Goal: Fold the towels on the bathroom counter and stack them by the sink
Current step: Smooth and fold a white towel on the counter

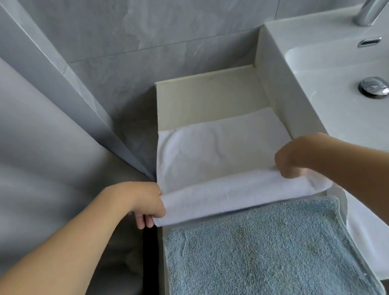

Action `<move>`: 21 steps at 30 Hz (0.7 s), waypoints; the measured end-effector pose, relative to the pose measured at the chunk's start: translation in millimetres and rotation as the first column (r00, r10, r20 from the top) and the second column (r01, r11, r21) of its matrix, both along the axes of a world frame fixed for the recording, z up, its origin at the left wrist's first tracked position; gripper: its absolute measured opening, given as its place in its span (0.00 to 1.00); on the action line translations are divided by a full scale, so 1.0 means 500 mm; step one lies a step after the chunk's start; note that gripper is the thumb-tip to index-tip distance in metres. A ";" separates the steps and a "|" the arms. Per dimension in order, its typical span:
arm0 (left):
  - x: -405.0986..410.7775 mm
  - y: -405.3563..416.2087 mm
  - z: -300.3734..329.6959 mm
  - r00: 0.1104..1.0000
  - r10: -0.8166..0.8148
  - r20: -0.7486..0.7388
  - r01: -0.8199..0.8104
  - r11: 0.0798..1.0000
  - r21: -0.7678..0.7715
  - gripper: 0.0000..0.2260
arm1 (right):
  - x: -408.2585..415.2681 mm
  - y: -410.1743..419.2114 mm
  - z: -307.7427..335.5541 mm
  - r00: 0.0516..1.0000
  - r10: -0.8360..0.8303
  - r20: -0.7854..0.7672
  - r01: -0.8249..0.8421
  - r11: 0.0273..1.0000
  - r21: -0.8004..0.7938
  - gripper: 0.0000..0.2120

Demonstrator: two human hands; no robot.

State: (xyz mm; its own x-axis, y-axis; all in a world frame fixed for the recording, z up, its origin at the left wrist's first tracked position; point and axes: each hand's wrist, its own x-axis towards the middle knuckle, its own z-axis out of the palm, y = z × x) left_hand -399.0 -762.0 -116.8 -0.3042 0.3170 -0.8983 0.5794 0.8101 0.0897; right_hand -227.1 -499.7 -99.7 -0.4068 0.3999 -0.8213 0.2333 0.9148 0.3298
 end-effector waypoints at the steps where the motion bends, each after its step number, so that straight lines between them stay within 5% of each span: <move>1: -0.007 -0.005 0.003 0.995 0.082 0.056 -0.080 0.996 -0.037 0.09 | -0.002 0.004 0.008 0.997 0.044 0.058 -0.044 0.999 0.011 0.21; 3: -0.020 -0.009 0.011 0.974 0.218 0.061 -0.219 0.976 0.009 0.08 | -0.015 0.011 0.026 0.987 0.103 0.122 -0.107 0.994 0.025 0.22; 6: -0.053 -0.003 0.027 0.904 0.426 -0.018 -0.399 0.861 0.316 0.08 | -0.051 0.024 0.053 0.998 0.036 0.056 -0.037 0.999 0.010 0.18; 10: -0.097 0.023 0.017 0.542 0.773 0.330 -0.772 0.303 0.558 0.14 | -0.111 0.073 0.056 0.948 -0.116 -0.296 0.133 0.991 0.036 0.11; 13: -0.101 0.075 -0.016 0.410 0.806 0.426 -0.803 0.097 0.588 0.09 | -0.151 0.086 0.035 0.920 -0.087 -0.381 0.186 0.955 0.231 0.15; 16: -0.095 0.127 -0.060 0.442 0.840 0.315 -0.724 0.127 0.677 0.07 | -0.167 0.102 -0.010 0.906 -0.077 -0.415 0.208 0.937 0.281 0.18; 21: -0.093 0.158 -0.108 0.556 0.831 -0.013 -0.543 0.375 0.751 0.08 | -0.166 0.121 -0.076 0.903 -0.010 -0.429 0.136 0.955 0.265 0.19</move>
State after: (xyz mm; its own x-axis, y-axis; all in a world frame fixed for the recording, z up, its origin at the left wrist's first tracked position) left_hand -445.2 -683.1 -170.7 -0.9065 0.2345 -0.3510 -0.0620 0.7486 0.6601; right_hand -310.2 -439.4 -137.8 -0.6474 0.6301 -0.4288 0.4697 0.7729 0.4266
